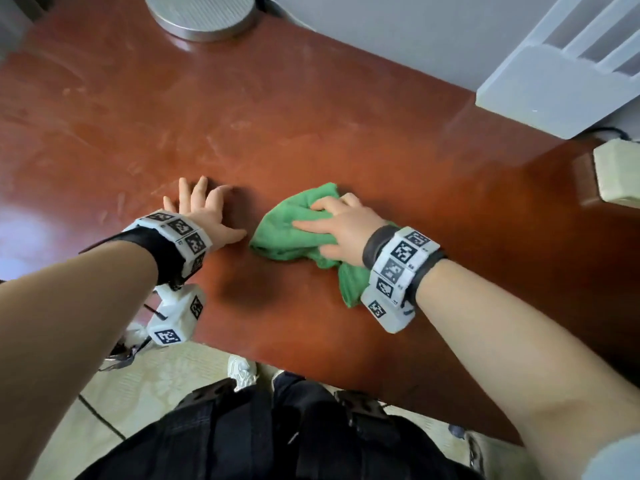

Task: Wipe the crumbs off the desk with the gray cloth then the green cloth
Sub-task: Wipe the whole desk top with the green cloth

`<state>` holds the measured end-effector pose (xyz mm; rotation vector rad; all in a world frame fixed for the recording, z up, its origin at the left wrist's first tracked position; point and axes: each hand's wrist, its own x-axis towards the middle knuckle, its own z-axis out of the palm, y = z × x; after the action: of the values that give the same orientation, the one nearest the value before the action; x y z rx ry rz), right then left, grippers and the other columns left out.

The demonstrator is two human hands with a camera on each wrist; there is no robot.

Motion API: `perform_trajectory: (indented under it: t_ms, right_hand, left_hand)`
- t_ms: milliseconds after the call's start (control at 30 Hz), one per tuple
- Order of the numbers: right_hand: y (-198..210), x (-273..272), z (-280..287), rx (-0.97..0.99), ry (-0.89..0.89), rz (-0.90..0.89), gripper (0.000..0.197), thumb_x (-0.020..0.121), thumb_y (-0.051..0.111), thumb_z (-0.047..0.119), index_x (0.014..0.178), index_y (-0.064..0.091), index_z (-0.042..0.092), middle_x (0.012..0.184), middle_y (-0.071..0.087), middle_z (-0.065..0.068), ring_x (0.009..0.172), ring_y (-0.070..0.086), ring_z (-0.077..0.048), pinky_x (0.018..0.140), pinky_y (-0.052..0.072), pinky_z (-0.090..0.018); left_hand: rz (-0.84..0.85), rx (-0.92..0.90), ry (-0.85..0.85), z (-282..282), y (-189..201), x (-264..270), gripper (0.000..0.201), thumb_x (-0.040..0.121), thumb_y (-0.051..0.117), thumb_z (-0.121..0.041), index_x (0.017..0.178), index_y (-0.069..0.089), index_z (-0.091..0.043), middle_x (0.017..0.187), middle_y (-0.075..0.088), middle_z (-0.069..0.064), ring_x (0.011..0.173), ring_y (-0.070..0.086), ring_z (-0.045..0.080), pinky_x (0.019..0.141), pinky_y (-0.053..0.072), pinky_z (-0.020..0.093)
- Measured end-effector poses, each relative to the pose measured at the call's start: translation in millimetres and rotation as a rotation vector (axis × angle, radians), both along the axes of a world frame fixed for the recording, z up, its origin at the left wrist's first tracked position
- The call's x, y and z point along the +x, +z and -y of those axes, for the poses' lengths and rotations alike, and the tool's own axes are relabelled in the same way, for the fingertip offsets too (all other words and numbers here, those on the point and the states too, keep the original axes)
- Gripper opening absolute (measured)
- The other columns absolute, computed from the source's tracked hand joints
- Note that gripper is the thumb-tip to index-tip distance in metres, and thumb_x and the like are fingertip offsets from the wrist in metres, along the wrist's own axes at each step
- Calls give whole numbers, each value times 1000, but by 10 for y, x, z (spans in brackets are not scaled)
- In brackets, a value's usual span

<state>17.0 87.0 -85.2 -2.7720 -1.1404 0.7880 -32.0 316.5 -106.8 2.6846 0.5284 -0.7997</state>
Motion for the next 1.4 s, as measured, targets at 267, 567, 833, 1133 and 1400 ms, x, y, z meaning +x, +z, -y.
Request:
perform_trajectory:
  t_ms: [267, 567, 833, 1133, 1400]
  right_hand:
    - [143, 722, 1731, -369, -1214, 92, 48, 94, 38, 27, 142, 33, 22, 147, 21, -17, 133, 23, -37, 112, 21, -48]
    - [-18, 1059, 599, -170, -637, 113, 57, 91, 44, 33, 143, 21, 43, 149, 18, -2, 131, 20, -34, 100, 35, -44]
    - [-18, 1612, 956, -96, -718, 145, 55, 94, 41, 35, 145, 23, 38, 150, 21, -7, 129, 24, -38, 107, 30, -43]
    - [-129, 1877, 501, -122, -553, 193, 58, 90, 45, 36, 144, 24, 41, 147, 23, -3, 130, 24, -32, 98, 36, -44]
    - [-111, 2230, 831, -106, -798, 238, 53, 92, 43, 36, 144, 29, 36, 150, 23, -8, 130, 25, -37, 107, 27, -43]
  left_hand:
    - [15, 58, -113, 404, 6, 387, 94, 77, 49, -70, 148, -4, -36, 156, -17, 2, 141, -24, 29, 113, -11, 49]
    - [-10, 108, -122, 444, 9, 974, 98, 76, 53, -68, 148, -3, -34, 157, -15, 4, 142, -19, 30, 113, -8, 51]
    - [-87, 125, -186, 481, -35, 1321, 116, 63, 51, -82, 144, -19, -38, 152, -29, 3, 141, -23, 31, 113, -7, 53]
    - [-152, 133, -189, 463, -86, 1366, 117, 63, 49, -83, 141, -26, -38, 150, -34, 3, 140, -26, 32, 112, -8, 54]
    - [-184, 118, -200, 448, -69, 1392, 117, 63, 47, -84, 139, -30, -38, 147, -39, 3, 138, -29, 33, 112, -10, 54]
